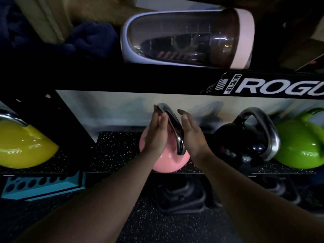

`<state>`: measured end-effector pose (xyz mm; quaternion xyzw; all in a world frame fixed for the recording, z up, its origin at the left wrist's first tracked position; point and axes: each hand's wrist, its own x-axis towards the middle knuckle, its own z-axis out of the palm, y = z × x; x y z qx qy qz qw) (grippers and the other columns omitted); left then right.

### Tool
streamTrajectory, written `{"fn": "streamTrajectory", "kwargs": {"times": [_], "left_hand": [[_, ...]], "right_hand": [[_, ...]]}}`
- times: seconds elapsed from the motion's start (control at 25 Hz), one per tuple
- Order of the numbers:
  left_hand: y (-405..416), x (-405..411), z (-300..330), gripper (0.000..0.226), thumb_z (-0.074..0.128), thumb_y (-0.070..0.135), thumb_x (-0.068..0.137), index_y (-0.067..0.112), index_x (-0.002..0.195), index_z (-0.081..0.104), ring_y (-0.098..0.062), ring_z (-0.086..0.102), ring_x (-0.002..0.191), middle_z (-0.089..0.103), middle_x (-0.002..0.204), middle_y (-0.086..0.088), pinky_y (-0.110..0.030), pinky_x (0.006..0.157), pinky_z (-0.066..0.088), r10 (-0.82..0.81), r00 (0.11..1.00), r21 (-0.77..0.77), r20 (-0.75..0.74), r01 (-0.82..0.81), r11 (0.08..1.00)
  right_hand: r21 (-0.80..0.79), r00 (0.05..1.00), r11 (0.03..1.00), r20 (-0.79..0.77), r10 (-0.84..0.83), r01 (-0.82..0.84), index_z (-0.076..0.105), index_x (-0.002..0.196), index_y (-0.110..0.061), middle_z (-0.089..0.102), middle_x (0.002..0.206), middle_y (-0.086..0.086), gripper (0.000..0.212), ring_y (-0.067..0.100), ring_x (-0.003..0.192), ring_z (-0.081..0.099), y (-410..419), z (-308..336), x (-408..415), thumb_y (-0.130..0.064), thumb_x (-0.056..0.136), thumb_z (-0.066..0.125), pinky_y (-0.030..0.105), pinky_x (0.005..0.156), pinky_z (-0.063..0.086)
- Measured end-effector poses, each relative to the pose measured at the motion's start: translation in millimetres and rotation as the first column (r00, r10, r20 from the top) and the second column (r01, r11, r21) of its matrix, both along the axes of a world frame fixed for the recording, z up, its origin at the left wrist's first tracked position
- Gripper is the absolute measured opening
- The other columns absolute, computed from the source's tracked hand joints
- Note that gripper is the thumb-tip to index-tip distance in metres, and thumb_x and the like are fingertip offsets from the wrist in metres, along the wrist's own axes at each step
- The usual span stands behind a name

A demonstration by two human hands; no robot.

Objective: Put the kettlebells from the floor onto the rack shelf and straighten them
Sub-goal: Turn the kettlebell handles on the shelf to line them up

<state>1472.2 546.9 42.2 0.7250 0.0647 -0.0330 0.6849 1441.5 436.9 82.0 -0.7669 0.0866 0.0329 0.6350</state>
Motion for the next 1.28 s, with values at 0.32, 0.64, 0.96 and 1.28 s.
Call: {"fn": "streamTrajectory", "kwargs": {"times": [0.32,0.64,0.96,1.28], "left_hand": [[1,20,5,0.048,0.024,0.040,0.105,0.034,0.153,0.018,-0.008,0.045,0.118,0.042,0.149,-0.003,-0.012,0.084,0.040,-0.017,1.000,-0.077,-0.011,0.016,0.997],[5,30,2,0.047,0.021,0.042,0.105,0.037,0.151,0.023,-0.016,0.040,0.134,0.036,0.155,-0.002,-0.027,0.107,0.033,0.011,1.000,-0.070,0.001,-0.011,0.997],[13,42,-6,0.046,0.024,0.046,0.103,0.039,0.147,0.032,-0.018,0.041,0.137,0.040,0.153,0.002,-0.035,0.114,0.031,-0.009,1.000,-0.029,0.010,0.009,1.000],[13,36,-5,0.051,0.019,0.052,0.100,0.041,0.149,0.025,-0.021,0.040,0.138,0.037,0.155,-0.001,-0.035,0.114,0.029,-0.059,0.998,0.052,0.023,0.058,0.997]], "right_hand": [[0.180,0.996,0.980,-0.007,-0.089,0.089,0.041,0.144,-0.039,0.051,0.145,-0.005,0.043,0.012,0.130,0.047,33,-26,-3,-0.043,0.104,0.028,0.031,0.109,0.039],[0.240,0.991,0.963,0.027,-0.130,0.120,0.037,0.147,-0.038,0.045,0.149,-0.008,0.044,0.001,0.125,0.046,51,-36,1,-0.042,0.104,0.028,0.015,0.101,0.037],[0.227,0.996,0.970,-0.002,-0.093,0.091,0.028,0.148,-0.047,0.045,0.144,-0.014,0.045,-0.002,0.119,0.045,59,-37,0,-0.047,0.103,0.026,-0.003,0.079,0.038],[0.105,0.998,0.994,0.042,-0.038,0.034,0.023,0.148,-0.047,0.043,0.150,-0.008,0.049,0.002,0.129,0.041,48,-41,-2,-0.055,0.100,0.024,0.016,0.104,0.035]]}}
